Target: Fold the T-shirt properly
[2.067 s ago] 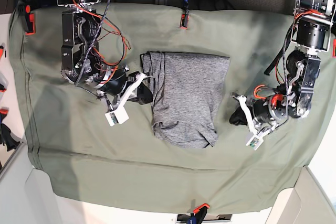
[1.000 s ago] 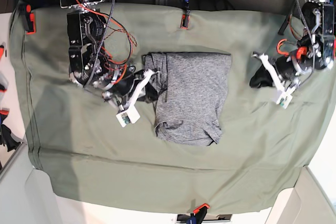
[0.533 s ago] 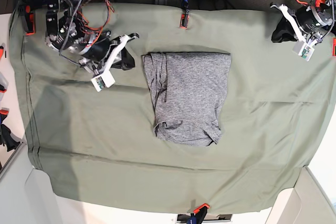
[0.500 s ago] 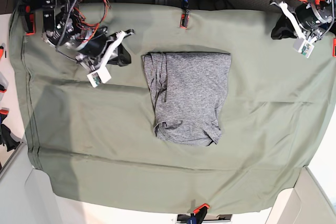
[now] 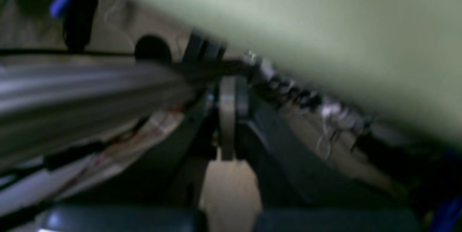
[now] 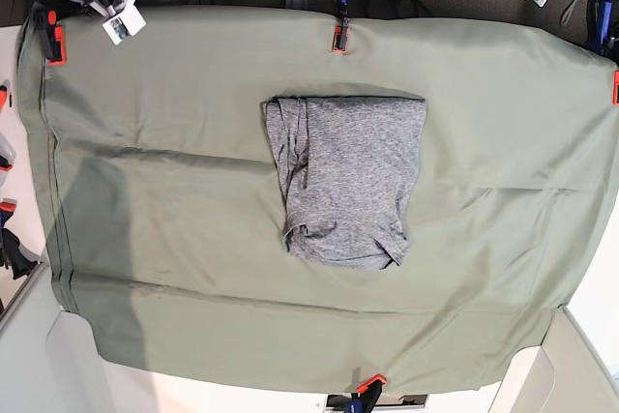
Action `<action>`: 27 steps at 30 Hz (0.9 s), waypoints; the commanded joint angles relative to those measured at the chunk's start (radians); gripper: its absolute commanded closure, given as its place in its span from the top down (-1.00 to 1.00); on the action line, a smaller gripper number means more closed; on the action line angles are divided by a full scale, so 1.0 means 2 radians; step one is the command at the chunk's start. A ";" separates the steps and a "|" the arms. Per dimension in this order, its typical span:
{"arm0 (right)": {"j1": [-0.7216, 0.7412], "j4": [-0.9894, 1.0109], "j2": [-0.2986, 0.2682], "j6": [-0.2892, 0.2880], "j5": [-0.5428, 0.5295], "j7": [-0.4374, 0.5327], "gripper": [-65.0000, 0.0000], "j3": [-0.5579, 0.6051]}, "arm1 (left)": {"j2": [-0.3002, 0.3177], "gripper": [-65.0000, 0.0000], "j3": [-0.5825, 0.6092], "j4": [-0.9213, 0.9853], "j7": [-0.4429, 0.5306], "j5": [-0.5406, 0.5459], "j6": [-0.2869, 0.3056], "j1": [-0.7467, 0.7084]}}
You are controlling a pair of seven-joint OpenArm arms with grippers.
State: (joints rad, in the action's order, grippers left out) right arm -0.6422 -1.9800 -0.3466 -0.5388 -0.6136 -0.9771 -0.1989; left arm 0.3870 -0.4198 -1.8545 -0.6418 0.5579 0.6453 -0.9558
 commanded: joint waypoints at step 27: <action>0.106 0.426 0.025 0.083 0.133 -0.064 -1.00 0.155 | -0.030 -1.00 0.361 0.476 -0.016 -0.180 -0.195 0.290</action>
State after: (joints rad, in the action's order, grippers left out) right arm -0.4232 -1.1206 -0.2932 -0.3714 -0.3405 -1.0863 0.1123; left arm 0.3149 0.3031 -0.8982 -0.6636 0.1989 0.2581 -0.3649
